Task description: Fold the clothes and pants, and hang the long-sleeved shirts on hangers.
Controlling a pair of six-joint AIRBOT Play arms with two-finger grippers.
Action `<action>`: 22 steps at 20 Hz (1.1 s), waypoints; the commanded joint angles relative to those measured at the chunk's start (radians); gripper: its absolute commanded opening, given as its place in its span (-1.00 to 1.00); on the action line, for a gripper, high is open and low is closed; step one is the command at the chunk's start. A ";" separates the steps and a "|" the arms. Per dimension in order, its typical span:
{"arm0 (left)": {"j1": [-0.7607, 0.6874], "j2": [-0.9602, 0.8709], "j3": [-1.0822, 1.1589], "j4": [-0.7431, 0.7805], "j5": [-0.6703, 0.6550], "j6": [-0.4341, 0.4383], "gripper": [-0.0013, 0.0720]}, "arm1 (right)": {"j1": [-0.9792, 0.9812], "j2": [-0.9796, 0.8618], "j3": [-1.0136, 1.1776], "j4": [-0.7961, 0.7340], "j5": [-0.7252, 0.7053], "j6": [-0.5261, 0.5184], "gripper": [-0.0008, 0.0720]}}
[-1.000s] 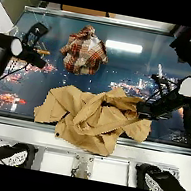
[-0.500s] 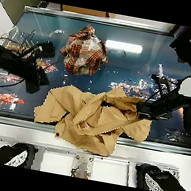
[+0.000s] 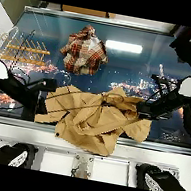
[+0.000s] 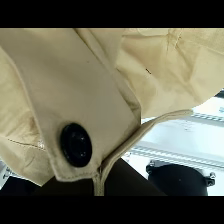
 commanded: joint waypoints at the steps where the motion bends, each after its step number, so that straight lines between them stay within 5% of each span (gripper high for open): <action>1: -0.080 -0.049 -0.045 0.001 0.051 0.028 -0.93 | 0.000 0.001 0.000 0.000 0.000 0.000 -0.93; 5: -0.182 -0.185 0.022 0.001 0.161 0.051 -0.93 | 0.000 0.001 0.000 0.000 0.000 0.000 -0.93; 11: -0.193 -0.350 0.187 -0.002 0.137 0.054 -0.93 | 0.000 0.001 0.000 0.000 0.000 0.000 -0.93; 20: -0.278 -0.417 0.192 -0.010 0.150 0.053 -0.93 | 0.001 0.001 0.139 0.012 0.005 -0.035 -0.94; 22: -0.284 -0.418 0.193 -0.118 0.205 0.053 -0.93 | 0.001 0.001 0.187 0.039 0.021 -0.033 -0.94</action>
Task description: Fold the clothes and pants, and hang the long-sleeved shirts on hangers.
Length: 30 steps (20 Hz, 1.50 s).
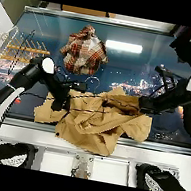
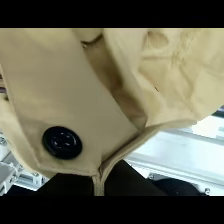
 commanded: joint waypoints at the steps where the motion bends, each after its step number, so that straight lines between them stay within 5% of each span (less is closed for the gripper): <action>1: -0.013 -0.010 0.003 -0.155 0.085 0.001 -0.93 | 0.001 0.001 0.080 0.041 0.029 0.000 -0.94; 8: -0.008 -0.010 0.003 -0.201 0.125 -0.011 -0.93 | 0.090 0.001 0.151 0.067 0.011 0.016 -0.94; 15: -0.009 -0.010 0.002 -0.198 0.056 -0.010 -0.93 | 0.175 0.001 0.156 0.065 -0.186 0.019 -0.94; 23: -0.006 -0.010 0.003 -0.196 0.016 -0.011 -0.93 | 0.173 0.014 0.238 -0.238 -0.071 0.053 -0.94; 30: -0.003 -0.010 0.002 -0.198 0.016 -0.011 -0.93 | 0.176 0.029 0.238 -0.193 -0.097 0.050 -0.94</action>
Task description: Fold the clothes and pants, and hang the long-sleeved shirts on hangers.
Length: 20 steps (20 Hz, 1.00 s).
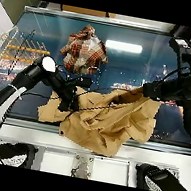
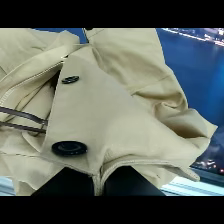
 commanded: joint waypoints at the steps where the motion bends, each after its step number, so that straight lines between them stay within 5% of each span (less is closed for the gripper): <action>1: 0.001 -0.001 0.000 0.001 -0.003 0.001 -0.93 | 0.009 0.000 0.002 0.058 -0.018 -0.003 -0.94; 13: 0.001 -0.001 0.000 0.000 -0.003 0.001 -0.93 | 0.293 -0.127 0.002 0.166 -0.317 -0.029 -0.94; 20: 0.001 -0.001 0.000 0.000 -0.003 0.001 -0.93 | 0.365 -0.164 0.002 0.179 -0.358 -0.028 -0.93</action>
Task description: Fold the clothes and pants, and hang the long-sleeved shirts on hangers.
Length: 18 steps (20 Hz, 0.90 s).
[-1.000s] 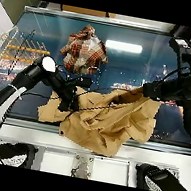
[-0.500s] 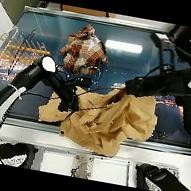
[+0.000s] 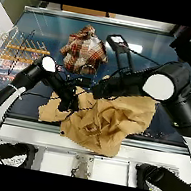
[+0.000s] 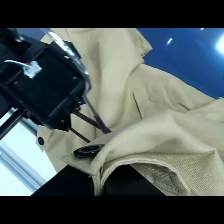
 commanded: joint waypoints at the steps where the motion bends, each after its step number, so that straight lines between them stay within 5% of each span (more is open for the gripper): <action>1: 0.000 -0.001 0.000 -0.002 0.002 -0.001 -0.93 | 0.020 -0.010 0.001 0.015 -0.021 0.000 -0.93; 8: 0.000 -0.001 0.000 -0.002 0.001 -0.001 -0.93 | 0.020 -0.010 0.001 0.079 -0.021 0.000 -0.83; 10: 0.000 -0.001 0.000 -0.002 0.000 -0.001 -0.93 | 0.019 -0.008 0.001 0.101 -0.019 0.000 0.47; 11: 0.000 -0.001 0.000 -0.002 0.000 -0.001 -0.93 | 0.019 -0.005 0.001 0.106 -0.015 -0.001 0.84; 18: 0.000 -0.001 0.000 -0.002 -0.002 -0.001 -0.93 | -0.119 0.075 0.072 0.156 0.240 -0.071 0.84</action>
